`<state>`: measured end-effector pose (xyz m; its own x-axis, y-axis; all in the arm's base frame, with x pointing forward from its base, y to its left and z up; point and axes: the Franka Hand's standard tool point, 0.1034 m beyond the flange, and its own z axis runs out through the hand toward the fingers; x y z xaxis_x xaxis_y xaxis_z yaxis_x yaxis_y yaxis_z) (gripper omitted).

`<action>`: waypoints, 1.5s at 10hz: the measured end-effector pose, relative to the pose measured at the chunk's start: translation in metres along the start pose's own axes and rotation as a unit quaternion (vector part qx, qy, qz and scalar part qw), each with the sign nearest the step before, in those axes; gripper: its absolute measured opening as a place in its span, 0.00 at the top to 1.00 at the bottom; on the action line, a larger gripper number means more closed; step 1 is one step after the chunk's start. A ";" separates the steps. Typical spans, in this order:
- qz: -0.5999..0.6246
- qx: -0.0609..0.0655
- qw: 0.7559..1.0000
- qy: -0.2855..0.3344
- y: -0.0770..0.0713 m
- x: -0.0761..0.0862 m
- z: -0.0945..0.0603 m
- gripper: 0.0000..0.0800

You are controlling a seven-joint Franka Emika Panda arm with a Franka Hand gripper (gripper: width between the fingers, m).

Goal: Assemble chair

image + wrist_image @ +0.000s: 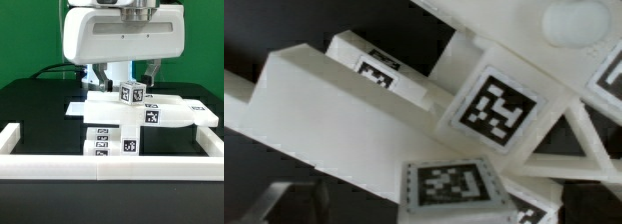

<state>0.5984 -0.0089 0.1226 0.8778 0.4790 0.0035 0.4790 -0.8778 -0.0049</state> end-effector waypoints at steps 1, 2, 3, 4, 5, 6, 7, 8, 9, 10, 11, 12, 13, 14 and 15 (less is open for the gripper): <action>0.005 0.000 1.000 0.000 0.000 0.000 0.000 0.35; 0.006 0.000 1.000 0.000 0.000 0.000 0.000 0.52; 0.006 0.000 1.000 0.000 0.000 0.000 0.000 0.52; 0.006 0.000 1.000 0.000 0.000 0.000 0.000 0.64; 0.015 0.000 1.000 0.000 0.000 0.000 0.000 0.64; 0.025 0.000 1.000 0.000 0.000 0.000 0.000 0.64; 0.025 0.000 1.000 0.000 0.000 0.000 0.000 0.64; 0.027 0.000 1.000 0.000 0.000 0.000 0.000 0.64; 0.071 0.000 0.997 0.000 0.000 0.000 0.000 0.64; 0.117 0.000 0.993 0.000 0.000 0.000 0.000 0.64; 0.171 -0.001 0.985 0.001 -0.001 0.000 0.000 0.64; 0.210 -0.001 0.978 0.000 -0.002 0.000 0.001 0.64; 0.269 0.000 0.963 0.000 -0.003 0.001 0.001 0.64; 0.312 0.000 0.950 0.000 -0.003 0.000 0.001 0.64; 0.349 0.003 0.937 0.001 -0.002 0.001 0.001 0.64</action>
Offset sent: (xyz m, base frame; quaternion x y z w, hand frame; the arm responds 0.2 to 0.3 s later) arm 0.0000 0.0000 0.0000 0.0000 0.0000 0.0000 1.0000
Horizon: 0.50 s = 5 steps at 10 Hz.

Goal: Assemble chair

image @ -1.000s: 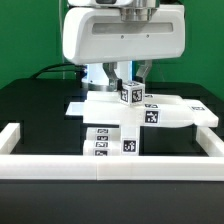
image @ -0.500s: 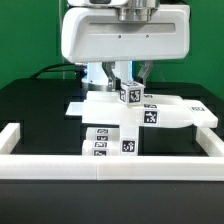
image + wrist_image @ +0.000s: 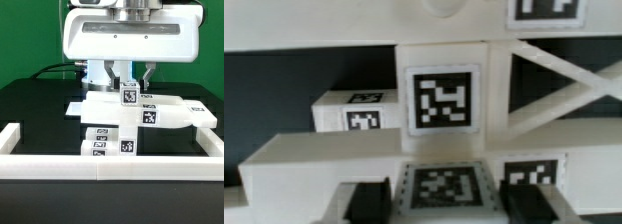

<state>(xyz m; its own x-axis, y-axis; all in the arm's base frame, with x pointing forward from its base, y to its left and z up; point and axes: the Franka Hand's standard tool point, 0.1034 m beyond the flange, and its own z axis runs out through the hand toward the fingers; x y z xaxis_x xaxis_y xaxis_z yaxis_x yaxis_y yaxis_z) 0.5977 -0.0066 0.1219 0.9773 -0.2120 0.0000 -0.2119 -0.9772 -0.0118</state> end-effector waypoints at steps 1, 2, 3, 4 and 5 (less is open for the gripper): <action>0.041 0.003 0.999 0.000 0.000 0.000 0.000 0.64; 0.065 0.003 0.998 0.000 0.000 0.000 0.000 0.64; 0.125 0.003 0.992 0.000 -0.001 0.000 0.000 0.64; 0.169 0.003 0.986 0.000 -0.001 0.000 0.000 0.64; 0.220 0.003 0.976 -0.001 -0.002 0.000 0.000 0.64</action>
Offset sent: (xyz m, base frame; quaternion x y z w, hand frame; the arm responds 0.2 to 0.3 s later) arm -0.0038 -0.0001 -0.0011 -0.0017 -0.0043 0.2372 0.9715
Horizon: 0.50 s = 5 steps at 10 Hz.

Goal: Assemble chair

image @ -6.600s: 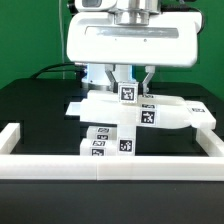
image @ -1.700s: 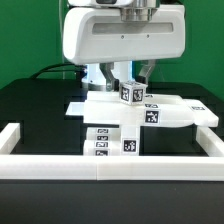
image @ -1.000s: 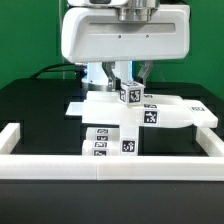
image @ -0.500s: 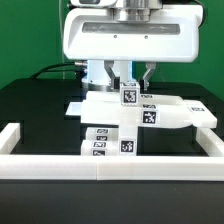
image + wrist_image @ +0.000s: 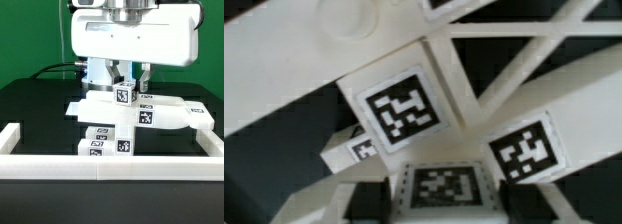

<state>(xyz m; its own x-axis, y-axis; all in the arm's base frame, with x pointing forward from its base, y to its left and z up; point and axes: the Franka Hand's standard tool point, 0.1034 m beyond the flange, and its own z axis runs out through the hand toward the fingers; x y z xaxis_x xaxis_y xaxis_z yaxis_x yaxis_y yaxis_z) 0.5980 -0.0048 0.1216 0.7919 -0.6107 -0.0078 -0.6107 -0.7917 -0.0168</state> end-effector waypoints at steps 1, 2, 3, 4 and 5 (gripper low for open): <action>0.056 0.000 0.998 0.000 -0.001 -0.001 0.000 0.64; 0.084 0.000 0.996 0.000 -0.001 -0.001 0.000 0.64; 0.088 0.000 0.996 0.000 -0.001 -0.001 0.000 0.55; 0.078 0.000 0.997 0.000 -0.001 -0.001 0.000 0.55; 0.060 0.000 0.998 0.000 -0.001 0.000 0.000 0.38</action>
Offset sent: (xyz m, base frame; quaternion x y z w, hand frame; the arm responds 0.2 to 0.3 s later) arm 0.0000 0.0000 0.0000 0.0000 0.0000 0.0000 1.0000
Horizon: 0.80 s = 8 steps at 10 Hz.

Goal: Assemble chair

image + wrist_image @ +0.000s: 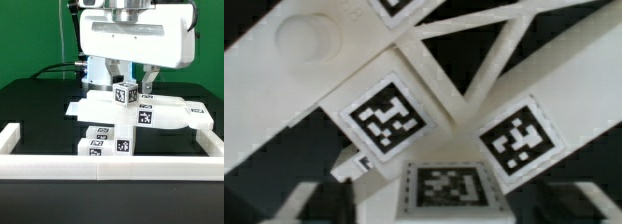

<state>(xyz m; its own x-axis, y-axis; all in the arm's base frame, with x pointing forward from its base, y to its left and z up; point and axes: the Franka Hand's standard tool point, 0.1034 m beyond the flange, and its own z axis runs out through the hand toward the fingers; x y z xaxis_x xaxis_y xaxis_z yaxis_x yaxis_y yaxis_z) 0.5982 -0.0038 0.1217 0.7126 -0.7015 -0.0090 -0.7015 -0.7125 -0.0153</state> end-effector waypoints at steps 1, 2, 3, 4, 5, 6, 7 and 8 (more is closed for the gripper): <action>-0.017 0.001 1.000 0.001 0.000 0.001 -0.001 0.23; -0.061 0.002 0.998 0.004 -0.001 0.002 -0.001 0.23; -0.102 0.002 0.995 0.005 0.000 0.003 -0.002 0.20; -0.117 0.001 0.993 0.004 0.000 0.003 -0.001 0.19; -0.155 0.001 0.988 0.004 0.000 0.003 -0.001 0.19; -0.186 0.000 0.983 0.005 0.001 0.003 -0.001 0.19; -0.243 -0.001 0.970 0.008 0.001 0.004 -0.001 0.19; -0.287 -0.002 0.958 0.019 -0.001 0.006 -0.001 0.19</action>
Offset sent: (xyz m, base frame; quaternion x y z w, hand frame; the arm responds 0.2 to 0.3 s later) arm 0.0000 0.0000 0.0000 0.0000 0.0000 -0.1296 0.9916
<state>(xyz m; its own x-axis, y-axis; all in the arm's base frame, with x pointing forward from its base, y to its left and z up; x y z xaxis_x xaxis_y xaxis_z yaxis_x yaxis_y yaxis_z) 0.6030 -0.0068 0.1223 0.9804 -0.1935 0.0368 -0.1936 -0.9811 -0.0021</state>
